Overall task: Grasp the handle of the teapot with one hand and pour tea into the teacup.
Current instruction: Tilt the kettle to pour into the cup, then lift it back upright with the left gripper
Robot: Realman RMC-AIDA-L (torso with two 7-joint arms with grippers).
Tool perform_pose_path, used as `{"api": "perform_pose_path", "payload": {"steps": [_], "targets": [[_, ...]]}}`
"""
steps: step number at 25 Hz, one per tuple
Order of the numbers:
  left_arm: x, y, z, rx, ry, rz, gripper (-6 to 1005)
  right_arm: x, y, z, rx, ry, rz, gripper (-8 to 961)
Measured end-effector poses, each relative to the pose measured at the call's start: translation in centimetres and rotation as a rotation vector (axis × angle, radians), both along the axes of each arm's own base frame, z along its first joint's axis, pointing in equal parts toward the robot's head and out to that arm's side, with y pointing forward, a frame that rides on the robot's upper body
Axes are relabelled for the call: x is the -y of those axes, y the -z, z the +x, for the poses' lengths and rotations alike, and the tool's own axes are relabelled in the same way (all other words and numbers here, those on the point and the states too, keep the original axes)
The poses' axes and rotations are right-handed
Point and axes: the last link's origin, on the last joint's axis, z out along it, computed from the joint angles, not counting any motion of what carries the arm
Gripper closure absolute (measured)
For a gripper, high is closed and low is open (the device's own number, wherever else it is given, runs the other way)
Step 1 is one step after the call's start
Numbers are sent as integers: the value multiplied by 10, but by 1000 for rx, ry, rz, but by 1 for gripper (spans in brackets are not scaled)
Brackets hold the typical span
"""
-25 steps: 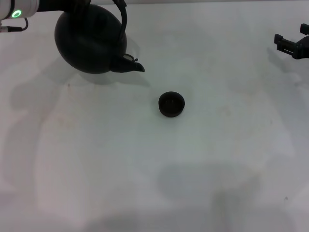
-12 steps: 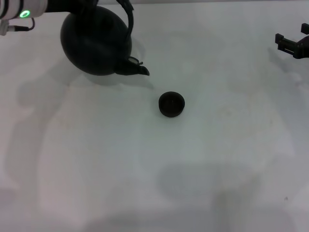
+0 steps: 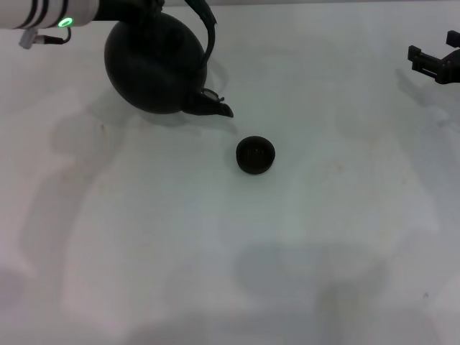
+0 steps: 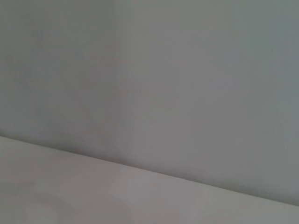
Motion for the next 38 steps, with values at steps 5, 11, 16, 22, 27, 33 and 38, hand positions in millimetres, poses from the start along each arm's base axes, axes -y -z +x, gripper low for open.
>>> {"api": "perform_pose_path", "payload": {"steps": [5, 11, 16, 22, 27, 33, 38], "targets": [[0, 6, 7, -18, 18, -7, 856, 0, 0, 0, 0, 0, 1, 108], [1, 14, 18, -38, 51, -28, 857, -1, 0, -1, 3, -5, 1, 108], [2, 22, 25, -84, 72, -42, 856, -1, 0, -1, 3, -6, 2, 108], [3, 28, 30, -138, 86, -42, 861, 1, 0, 1, 5, 0, 2, 108], [4, 32, 34, -165, 98, -50, 862, 2, 0, 2, 7, 0, 2, 108], [6, 39, 38, -206, 112, -56, 864, 1, -1, 3, 10, 3, 3, 108], [7, 42, 41, -212, 121, -60, 865, 1, -1, 3, 12, 5, 5, 108]]}}
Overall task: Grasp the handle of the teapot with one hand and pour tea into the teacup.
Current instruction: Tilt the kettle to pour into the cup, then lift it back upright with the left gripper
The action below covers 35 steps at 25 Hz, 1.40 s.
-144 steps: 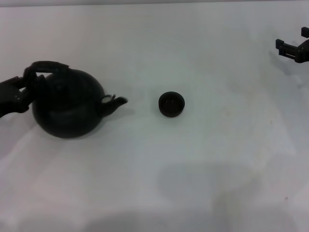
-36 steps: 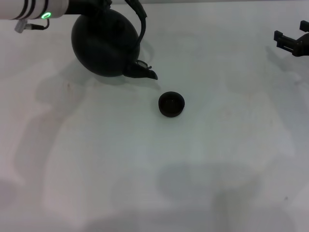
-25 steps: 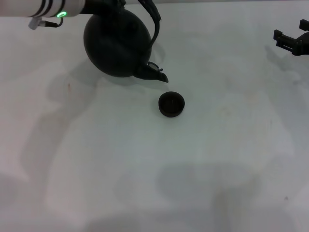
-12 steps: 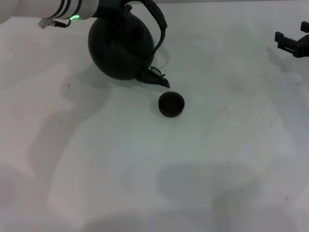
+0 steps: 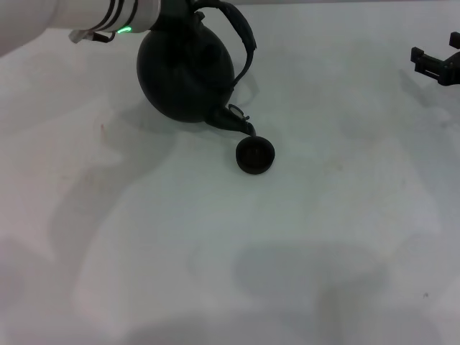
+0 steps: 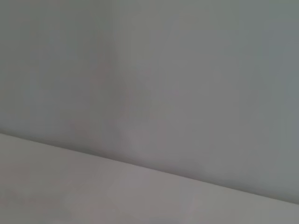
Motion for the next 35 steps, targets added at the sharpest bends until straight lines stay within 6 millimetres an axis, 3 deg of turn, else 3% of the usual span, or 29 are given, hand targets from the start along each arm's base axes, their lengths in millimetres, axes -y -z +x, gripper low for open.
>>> {"api": "perform_pose_path", "payload": {"steps": [35], "targets": [[17, 2, 21, -88, 82, -9, 873, 6, 0, 12, 8, 49, 13, 108]]}}
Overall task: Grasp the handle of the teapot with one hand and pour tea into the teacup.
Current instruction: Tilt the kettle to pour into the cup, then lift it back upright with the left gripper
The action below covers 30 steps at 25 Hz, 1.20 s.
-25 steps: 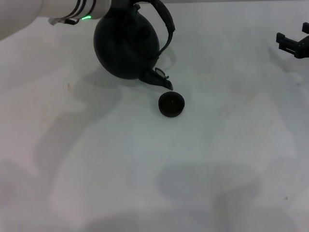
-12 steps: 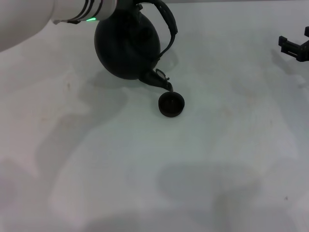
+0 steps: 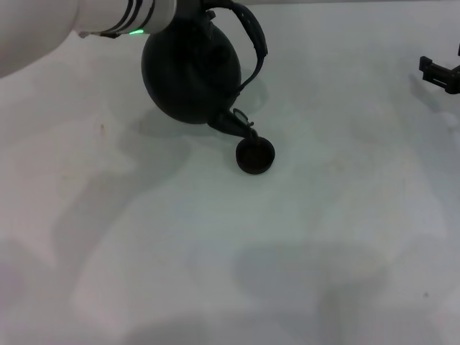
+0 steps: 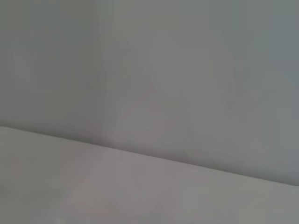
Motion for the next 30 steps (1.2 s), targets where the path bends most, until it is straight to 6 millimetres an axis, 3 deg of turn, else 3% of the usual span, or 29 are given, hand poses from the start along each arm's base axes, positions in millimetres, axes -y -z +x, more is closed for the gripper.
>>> {"api": "perform_pose_path", "payload": {"steps": [30], "targets": [[-1, -8, 0, -74, 20, -24, 875, 0, 0, 0, -22, 13, 17, 108]]}}
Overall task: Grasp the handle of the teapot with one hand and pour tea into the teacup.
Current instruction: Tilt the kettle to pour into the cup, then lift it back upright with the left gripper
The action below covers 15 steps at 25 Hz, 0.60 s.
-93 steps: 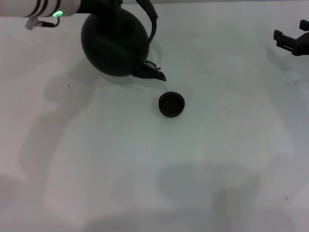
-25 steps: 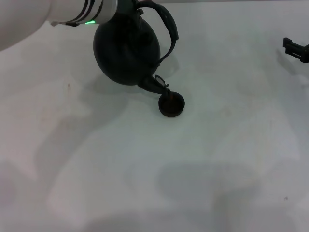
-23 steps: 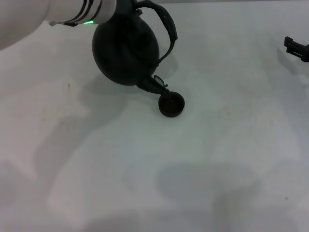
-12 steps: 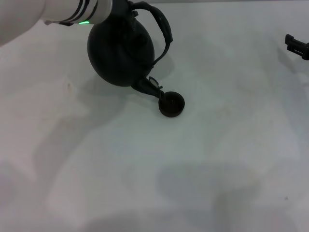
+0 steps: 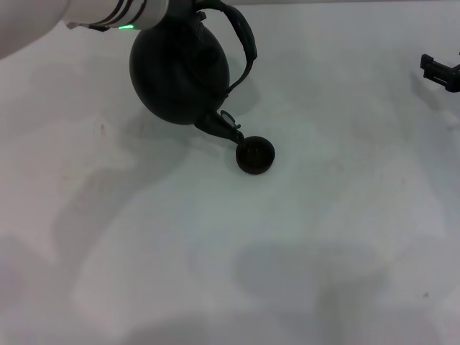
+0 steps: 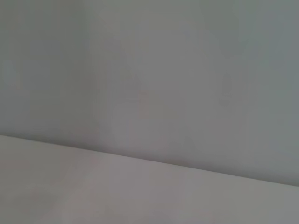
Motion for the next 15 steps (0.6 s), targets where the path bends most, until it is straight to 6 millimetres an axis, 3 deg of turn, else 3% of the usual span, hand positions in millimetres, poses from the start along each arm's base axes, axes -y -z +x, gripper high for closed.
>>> {"api": "perform_pose_path", "payload": {"steps": [15], "targets": [[-6, 10, 5, -73, 9, -45, 879, 2, 2, 1, 10, -7, -10, 108]]}}
